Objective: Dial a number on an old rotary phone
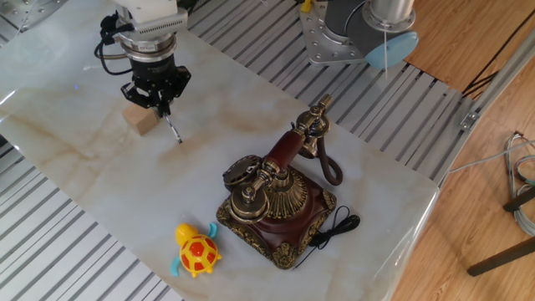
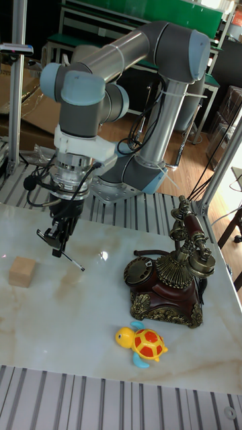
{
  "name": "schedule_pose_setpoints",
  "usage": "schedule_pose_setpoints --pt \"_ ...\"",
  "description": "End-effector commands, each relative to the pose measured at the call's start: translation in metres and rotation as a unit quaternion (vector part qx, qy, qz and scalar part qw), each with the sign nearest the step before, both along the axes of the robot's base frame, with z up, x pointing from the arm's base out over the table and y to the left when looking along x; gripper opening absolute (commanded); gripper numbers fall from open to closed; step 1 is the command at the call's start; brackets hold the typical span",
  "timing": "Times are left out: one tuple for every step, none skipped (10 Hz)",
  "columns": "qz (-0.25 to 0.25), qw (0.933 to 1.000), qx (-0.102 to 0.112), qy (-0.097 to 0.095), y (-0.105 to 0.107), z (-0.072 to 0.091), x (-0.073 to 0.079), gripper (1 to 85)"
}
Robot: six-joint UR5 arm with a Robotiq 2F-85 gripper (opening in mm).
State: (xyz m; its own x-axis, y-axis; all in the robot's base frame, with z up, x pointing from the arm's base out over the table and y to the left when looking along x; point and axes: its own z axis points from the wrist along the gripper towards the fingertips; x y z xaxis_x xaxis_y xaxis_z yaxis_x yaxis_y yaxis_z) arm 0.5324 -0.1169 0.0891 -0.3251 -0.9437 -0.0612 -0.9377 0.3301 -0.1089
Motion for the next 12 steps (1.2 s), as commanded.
schedule_pose_setpoints --pt "-0.01 0.9997 0.022 -0.001 0.013 0.007 -0.003 1.3" --pt "-0.014 0.9996 0.026 0.0 0.024 0.015 -0.009 1.3" --pt "-0.021 0.9993 0.03 0.003 0.037 0.024 -0.013 1.3" --pt "-0.035 0.999 0.028 0.002 0.049 0.036 -0.014 1.3" --pt "-0.04 0.9989 0.026 -0.005 0.05 0.039 -0.011 1.3" --pt "-0.049 0.9984 0.028 -0.007 0.051 0.039 -0.01 1.3" --pt "-0.052 0.9984 0.01 -0.019 0.041 0.04 -0.004 1.3" --pt "-0.049 0.9986 0.004 -0.018 0.034 0.034 -0.003 1.3" --pt "-0.058 0.9982 0.009 -0.014 0.04 0.034 -0.006 1.3" --pt "-0.077 0.9967 0.022 -0.009 0.06 0.041 -0.013 1.3" --pt "-0.086 0.996 0.022 -0.013 0.075 0.048 -0.018 1.3" --pt "-0.101 0.9944 0.028 -0.014 0.088 0.05 -0.025 1.3"
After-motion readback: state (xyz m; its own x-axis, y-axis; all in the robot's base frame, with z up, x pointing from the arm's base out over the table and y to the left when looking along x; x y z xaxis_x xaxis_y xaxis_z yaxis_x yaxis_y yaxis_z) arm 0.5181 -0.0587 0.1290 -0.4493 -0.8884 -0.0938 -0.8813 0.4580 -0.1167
